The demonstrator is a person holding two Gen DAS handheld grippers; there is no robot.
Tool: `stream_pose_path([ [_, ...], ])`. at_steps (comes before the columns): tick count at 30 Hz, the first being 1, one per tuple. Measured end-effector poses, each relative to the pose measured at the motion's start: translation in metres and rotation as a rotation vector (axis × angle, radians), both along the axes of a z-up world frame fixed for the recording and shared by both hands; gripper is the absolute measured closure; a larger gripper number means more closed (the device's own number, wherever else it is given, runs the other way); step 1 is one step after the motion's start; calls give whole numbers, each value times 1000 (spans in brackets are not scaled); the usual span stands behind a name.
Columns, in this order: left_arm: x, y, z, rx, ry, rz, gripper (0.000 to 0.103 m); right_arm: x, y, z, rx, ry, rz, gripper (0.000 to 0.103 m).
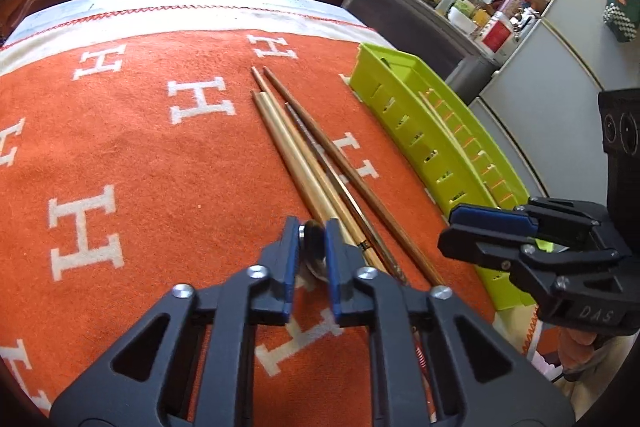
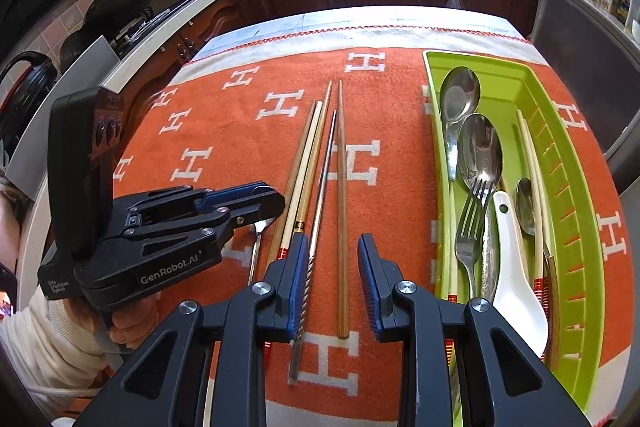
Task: Organize utensils
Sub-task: 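Grasp a brown wooden chopstick with the right tool while the left lifts the spoon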
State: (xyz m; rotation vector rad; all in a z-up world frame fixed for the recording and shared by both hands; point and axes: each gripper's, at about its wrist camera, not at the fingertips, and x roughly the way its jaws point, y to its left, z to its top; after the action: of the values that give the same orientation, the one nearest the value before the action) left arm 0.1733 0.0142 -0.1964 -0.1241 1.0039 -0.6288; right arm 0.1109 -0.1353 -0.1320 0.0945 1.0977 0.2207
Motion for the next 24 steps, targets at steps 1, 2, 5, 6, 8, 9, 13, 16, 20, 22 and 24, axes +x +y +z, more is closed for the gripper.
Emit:
stream_pose_path([
  [1,-1,1,-1,2,1,7,100,3,0,0,-3,2,-2,77],
  [2,-1,1,-1,-3,8,18,100,5,0,-1,-8,3,-3,79],
  [5,-3,5,-2,-15,26,57,100,16,4,-5,-20,21,6,83],
  [6,-3,6,-2,-21,38,73,100,19,6,-7,-26,30,8,84],
  [8,-2,10,-3,-36,66,104,101,26,12,-11,-37,43,19,87],
  [9,-2,12,-3,-44,78,116,101,30,15,-13,-46,49,25,87],
  [13,-3,21,-4,-72,109,149,101,41,26,-23,-101,76,34,89],
  [16,-4,29,-4,-84,126,165,101,48,31,-31,-144,97,34,90],
  [20,-8,40,-4,-100,137,180,101,52,33,-37,-175,91,40,89],
  [22,-10,44,-2,-117,141,184,101,53,35,-38,-180,81,46,93],
  [24,-13,45,4,-118,132,186,101,53,36,-39,-173,83,50,96],
])
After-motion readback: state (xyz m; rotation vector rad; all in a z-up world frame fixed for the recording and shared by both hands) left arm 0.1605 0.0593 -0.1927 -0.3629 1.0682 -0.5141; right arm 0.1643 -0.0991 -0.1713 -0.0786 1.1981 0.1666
